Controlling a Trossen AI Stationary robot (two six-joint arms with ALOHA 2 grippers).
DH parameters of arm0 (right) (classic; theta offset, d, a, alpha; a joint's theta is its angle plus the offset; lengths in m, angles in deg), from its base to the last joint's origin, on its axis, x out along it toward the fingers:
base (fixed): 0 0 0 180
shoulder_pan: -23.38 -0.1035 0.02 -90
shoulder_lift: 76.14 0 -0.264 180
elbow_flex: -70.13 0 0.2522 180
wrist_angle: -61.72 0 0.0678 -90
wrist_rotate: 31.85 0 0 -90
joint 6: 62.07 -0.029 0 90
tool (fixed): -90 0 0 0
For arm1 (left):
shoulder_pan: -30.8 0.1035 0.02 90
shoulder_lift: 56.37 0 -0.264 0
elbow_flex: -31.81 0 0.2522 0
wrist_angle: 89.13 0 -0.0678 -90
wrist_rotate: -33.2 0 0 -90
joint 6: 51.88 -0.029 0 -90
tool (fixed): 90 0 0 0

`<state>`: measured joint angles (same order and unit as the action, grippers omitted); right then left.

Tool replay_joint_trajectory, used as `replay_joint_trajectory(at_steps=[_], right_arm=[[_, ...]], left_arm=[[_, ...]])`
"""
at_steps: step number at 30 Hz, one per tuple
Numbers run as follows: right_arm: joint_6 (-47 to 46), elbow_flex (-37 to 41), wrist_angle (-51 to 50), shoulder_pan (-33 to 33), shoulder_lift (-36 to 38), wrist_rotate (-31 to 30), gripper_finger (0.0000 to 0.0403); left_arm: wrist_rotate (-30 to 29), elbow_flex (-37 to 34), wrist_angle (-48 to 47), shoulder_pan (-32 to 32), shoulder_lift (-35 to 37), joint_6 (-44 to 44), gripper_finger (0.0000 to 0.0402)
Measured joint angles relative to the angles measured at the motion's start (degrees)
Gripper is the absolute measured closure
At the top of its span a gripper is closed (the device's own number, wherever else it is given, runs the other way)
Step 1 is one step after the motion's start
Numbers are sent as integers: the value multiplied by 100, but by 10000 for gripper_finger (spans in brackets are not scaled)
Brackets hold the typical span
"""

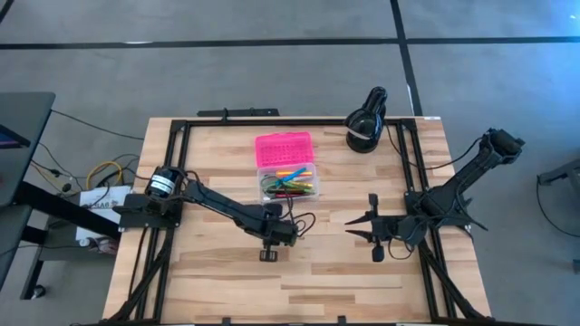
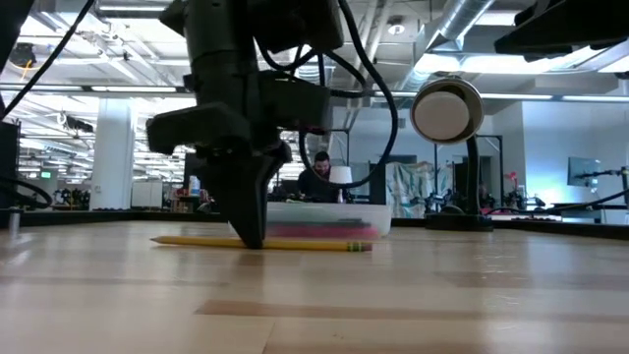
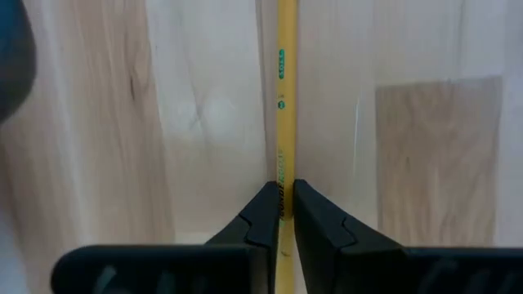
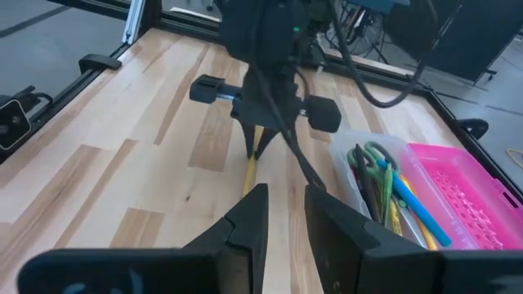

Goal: Pick & place school supplies into a supply box
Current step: Put the yellow pencil into the supply box

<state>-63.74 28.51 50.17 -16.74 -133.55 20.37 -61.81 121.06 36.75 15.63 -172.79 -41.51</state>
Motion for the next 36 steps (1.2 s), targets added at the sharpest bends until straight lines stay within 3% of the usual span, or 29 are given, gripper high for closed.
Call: replay_joint_trajectory(at_steps=[13, 23, 36], right_arm=[[2, 2, 44, 0, 2, 0, 326], [-44, 2, 44, 0, 2, 0, 326], [-144, 4, 2, 0, 2, 4, 326]], left_arm=[[-987, 4, -175, -506, -10, 119, 395], [-1876, 463, -750, -862, -61, 260, 395], [-3243, 1105, -1349, -789, -42, 66, 395]])
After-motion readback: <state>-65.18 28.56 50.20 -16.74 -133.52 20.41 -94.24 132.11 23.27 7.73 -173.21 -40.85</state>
